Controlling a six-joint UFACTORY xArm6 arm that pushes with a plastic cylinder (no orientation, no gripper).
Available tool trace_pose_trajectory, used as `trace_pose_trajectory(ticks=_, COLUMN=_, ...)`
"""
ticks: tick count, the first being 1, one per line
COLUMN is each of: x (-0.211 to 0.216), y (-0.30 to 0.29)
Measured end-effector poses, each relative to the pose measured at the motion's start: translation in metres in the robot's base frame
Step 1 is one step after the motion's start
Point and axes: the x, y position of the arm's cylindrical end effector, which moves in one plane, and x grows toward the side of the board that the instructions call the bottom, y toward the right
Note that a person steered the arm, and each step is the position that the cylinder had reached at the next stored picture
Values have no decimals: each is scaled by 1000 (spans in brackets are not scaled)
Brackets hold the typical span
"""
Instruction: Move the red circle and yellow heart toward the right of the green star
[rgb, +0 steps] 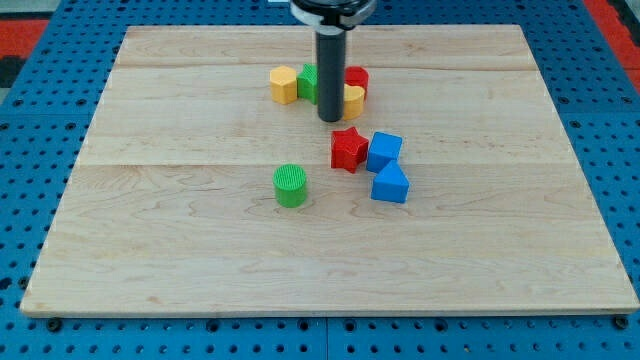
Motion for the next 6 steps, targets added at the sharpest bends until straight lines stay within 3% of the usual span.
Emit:
trace_pose_trajectory(ticks=3, x=-5, y=84)
trace_pose_trajectory(ticks=6, x=-77, y=83)
